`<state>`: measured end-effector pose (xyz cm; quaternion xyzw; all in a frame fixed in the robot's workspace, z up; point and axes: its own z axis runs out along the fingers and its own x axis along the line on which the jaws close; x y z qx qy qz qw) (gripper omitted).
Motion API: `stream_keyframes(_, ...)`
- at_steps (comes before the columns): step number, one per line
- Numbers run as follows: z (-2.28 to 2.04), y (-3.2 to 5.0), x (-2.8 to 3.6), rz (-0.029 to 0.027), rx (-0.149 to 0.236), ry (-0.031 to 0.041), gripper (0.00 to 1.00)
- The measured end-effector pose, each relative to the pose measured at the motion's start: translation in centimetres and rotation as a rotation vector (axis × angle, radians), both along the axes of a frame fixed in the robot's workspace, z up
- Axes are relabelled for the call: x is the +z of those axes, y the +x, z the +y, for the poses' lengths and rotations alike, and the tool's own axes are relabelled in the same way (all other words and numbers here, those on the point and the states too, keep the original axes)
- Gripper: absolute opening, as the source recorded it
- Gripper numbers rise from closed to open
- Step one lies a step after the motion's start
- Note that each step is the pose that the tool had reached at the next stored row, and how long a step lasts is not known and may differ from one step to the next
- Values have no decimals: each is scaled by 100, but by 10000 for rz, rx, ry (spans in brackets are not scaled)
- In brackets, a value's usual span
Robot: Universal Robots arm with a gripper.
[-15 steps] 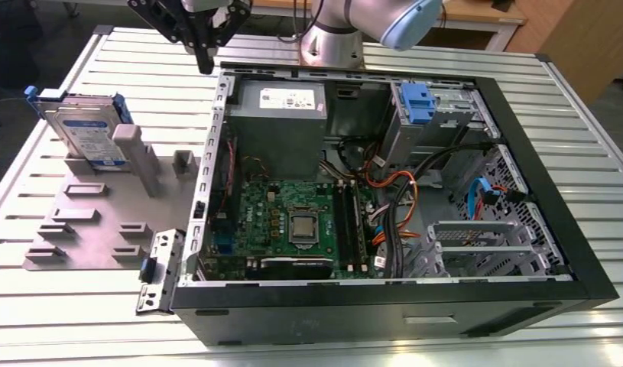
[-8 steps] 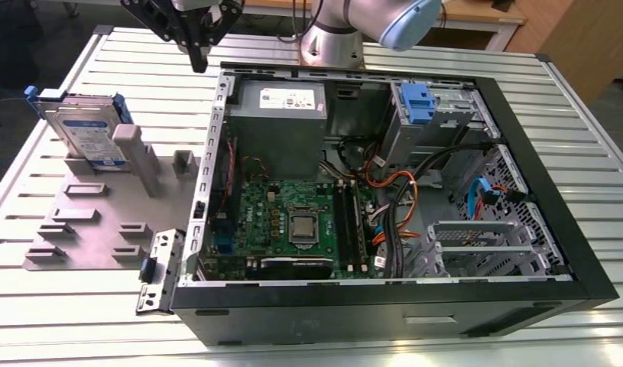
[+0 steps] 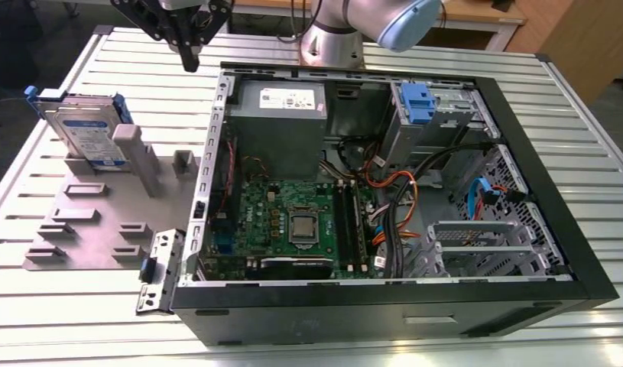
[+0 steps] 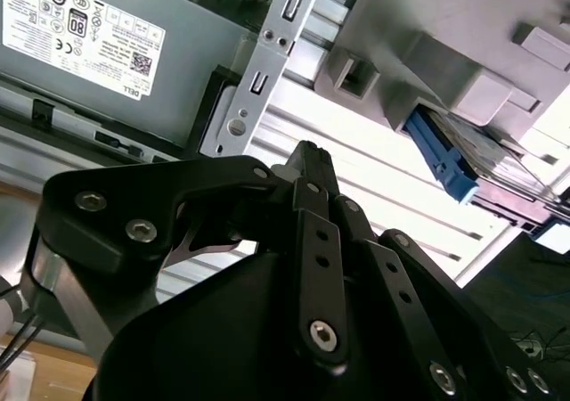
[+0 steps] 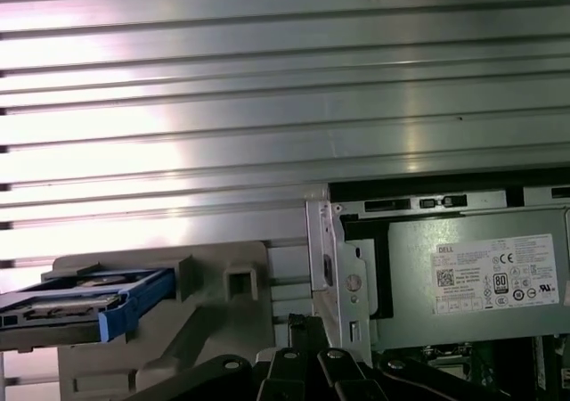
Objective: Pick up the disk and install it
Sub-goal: 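Reach for the disk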
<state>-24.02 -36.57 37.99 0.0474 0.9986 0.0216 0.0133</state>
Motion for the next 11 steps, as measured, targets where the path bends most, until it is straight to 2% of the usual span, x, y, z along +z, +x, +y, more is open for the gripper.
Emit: stream_keyframes(11, 18, -168, -26, 0, -22, 0, 11)
